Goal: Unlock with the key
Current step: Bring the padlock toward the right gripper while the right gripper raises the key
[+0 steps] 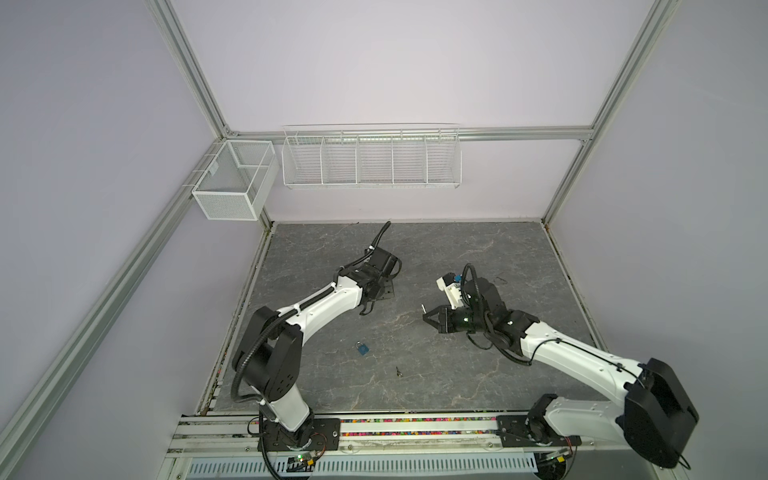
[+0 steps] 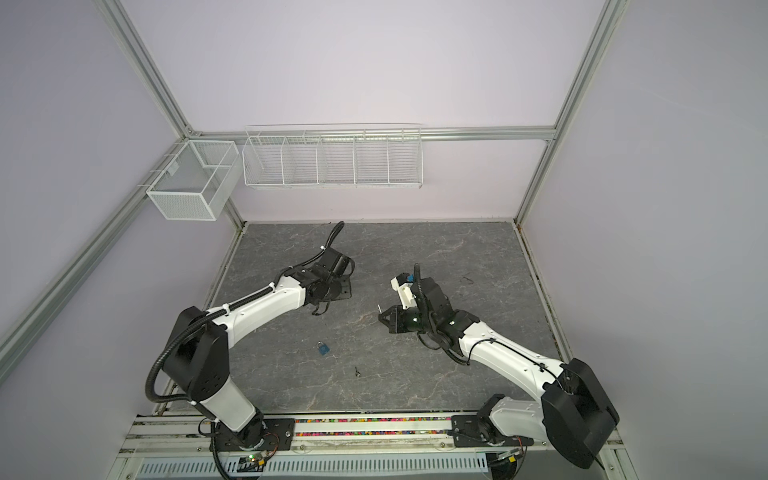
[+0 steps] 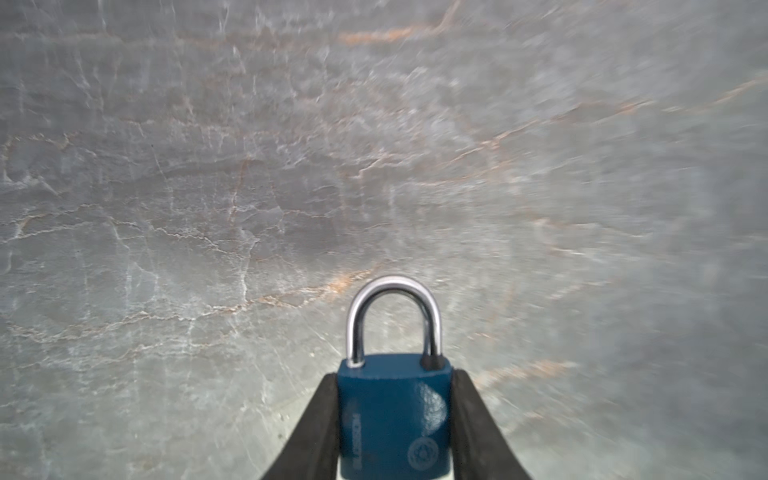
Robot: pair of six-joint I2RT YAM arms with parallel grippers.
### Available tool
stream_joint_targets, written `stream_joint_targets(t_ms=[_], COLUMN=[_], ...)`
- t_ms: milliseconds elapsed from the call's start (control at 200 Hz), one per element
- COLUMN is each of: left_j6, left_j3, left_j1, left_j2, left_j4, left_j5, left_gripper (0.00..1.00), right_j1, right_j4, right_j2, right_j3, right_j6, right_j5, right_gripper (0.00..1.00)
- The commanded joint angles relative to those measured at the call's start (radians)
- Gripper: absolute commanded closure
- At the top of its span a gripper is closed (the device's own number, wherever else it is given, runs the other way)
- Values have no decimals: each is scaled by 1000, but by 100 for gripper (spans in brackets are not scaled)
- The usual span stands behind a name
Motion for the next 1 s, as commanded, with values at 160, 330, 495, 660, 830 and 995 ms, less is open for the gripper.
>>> stream_joint_targets(t_ms=[160, 330, 495, 660, 830, 995], left_j6=[-92, -127, -148, -150, -157, -160], left_j3=[-8, 0, 14, 33, 49, 32], left_j1=[-82, -133, -188, -247, -264, -270], left_j2=[-173, -253, -282, -291, -289, -303], left_j4=[71, 51, -2, -56, -106, -94], left_j5=[70, 45, -30, -98, -140, -142], left_gripper=[100, 100, 100, 100, 100, 100], right_j1=[106, 192, 246, 248, 248, 248], right_j4=[171, 238, 296, 311, 292, 311], right_j2=[26, 33, 50, 44, 36, 49], right_j3=[-32, -30, -11, -10, -6, -1], right_j6=[210, 286, 332, 360, 371, 380], right_j5=[85, 160, 209, 250, 280, 289], right_gripper=[94, 94, 94, 94, 94, 94])
